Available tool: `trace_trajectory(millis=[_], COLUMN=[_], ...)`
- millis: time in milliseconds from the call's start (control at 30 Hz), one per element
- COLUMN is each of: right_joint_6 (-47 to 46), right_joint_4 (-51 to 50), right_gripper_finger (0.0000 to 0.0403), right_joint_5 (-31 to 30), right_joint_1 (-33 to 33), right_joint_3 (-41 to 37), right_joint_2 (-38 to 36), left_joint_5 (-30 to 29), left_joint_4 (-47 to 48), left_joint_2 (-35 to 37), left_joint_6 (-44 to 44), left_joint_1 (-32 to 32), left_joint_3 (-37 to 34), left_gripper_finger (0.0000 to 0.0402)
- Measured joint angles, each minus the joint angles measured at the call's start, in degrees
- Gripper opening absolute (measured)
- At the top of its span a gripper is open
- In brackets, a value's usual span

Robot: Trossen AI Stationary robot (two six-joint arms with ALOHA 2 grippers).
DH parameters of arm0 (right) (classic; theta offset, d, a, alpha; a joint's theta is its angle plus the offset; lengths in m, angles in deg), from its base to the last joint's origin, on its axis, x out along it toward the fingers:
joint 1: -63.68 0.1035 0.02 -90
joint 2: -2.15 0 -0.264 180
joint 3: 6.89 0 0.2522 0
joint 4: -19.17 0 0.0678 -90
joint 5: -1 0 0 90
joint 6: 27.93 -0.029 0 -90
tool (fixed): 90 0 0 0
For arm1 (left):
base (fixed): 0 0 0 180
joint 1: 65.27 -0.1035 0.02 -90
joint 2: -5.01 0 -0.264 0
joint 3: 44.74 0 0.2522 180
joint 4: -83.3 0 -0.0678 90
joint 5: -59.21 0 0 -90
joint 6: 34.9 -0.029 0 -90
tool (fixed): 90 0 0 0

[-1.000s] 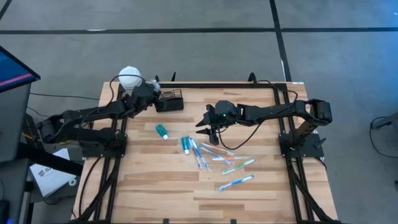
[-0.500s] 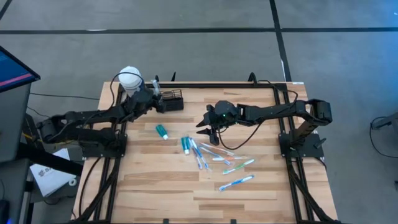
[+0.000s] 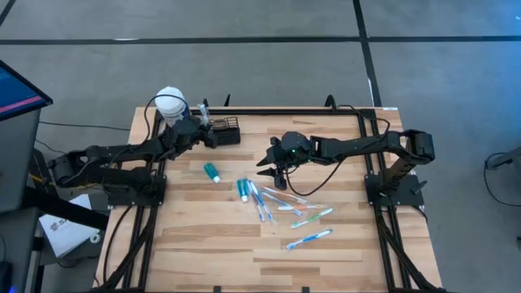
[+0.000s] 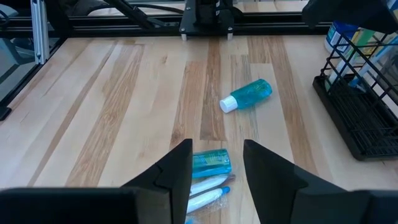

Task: Pick & Place toothbrushing station
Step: Put the top green toothbrush into the black wire organizer

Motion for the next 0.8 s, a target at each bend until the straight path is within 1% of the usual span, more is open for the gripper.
trace_trajectory(millis=[633, 800], right_joint_6=[0.0, 0.0], right_joint_4=[-0.4, -0.4], right_gripper_finger=[0.0129, 0.013], right_joint_5=[0.0, 0.0], right_joint_1=[0.0, 0.0], right_joint_3=[0.0, 0.0], right_joint_2=[0.0, 0.0], left_joint_5=[0.0, 0.0], left_joint_4=[-0.3, -0.4], left_joint_2=[0.1, 2.8], left_joint_6=[-1.4, -1.5], left_joint_1=[0.0, 0.0], left_joint_3=[0.0, 0.0], left_gripper_finger=[0.0056, 0.0056])
